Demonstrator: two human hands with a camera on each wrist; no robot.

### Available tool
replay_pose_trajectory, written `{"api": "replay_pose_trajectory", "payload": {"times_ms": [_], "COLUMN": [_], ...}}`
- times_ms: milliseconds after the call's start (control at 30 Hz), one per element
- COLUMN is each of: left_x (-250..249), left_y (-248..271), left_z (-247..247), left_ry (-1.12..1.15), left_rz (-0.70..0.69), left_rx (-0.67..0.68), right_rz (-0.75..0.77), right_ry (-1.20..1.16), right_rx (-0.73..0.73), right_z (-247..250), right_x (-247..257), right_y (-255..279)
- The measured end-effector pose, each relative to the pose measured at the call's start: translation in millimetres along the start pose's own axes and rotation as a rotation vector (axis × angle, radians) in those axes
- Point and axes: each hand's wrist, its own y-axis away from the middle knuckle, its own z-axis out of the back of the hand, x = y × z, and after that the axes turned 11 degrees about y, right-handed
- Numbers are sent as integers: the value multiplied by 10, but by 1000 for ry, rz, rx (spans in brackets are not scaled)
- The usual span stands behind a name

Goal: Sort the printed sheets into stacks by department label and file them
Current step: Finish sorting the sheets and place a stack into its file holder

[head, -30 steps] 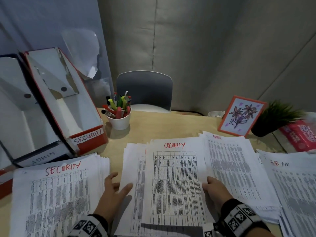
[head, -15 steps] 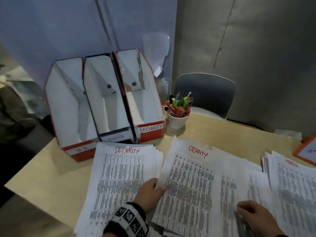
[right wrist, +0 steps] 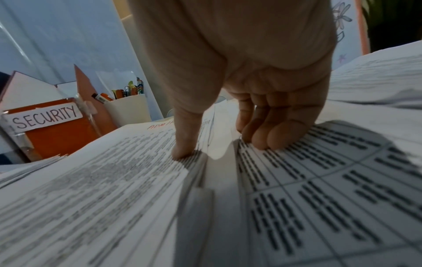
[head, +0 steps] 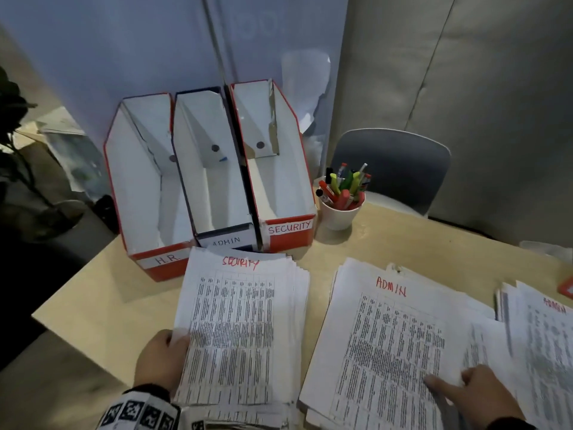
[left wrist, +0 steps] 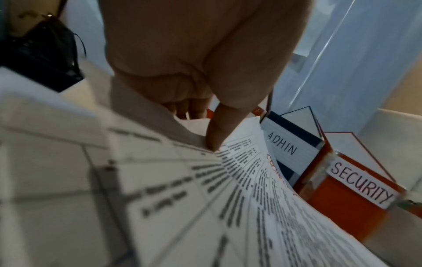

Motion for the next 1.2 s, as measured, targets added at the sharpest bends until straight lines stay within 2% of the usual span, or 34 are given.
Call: {"api": "replay_pose_trajectory", "payload": {"times_ms": [100,133,200,267,333,433,533,667,933,1067,1200], "left_x": [-73,-131,-318,-536,-728,-928,-1022,-964,-880,-845,-821], "left_y": [43,67,157,282,410,596,767,837,751,707,659], "left_z": [-13,-24,-99,-286,-553,-1025,-1348,-1567,-1633,-1650,-1661], "left_ry": [-54,-117,-183,-105,-45,-9,50,36,115,127,146], "left_rz": [26,-20,-206,-389,-443,-361,-244,-227,-206,-217,-225], "left_rx": [-67,-111,-144,-16,215,488,610,604,537,540,566], "right_rz": [-8,-17,-34,-46,-53,-50,13,-12,-255,-345,-351], "right_ry": [-12,-3,3,-37,-68,-70,-180,-183,-473,-513,-633], "right_rx": [-17,-14,-8,-21,-45,-76,-64,-79,-334,-341,-320], "right_z": [-18,-37,-77,-95,-98,-121,-96,-89,145,336,376], "right_x": [-14,-24,-77,-117,-149,-223,-257,-378,-800,-861,-865], "right_y": [-23,-23,-50,-66,-57,-74,-34,-89,-188,-125,-48]}}
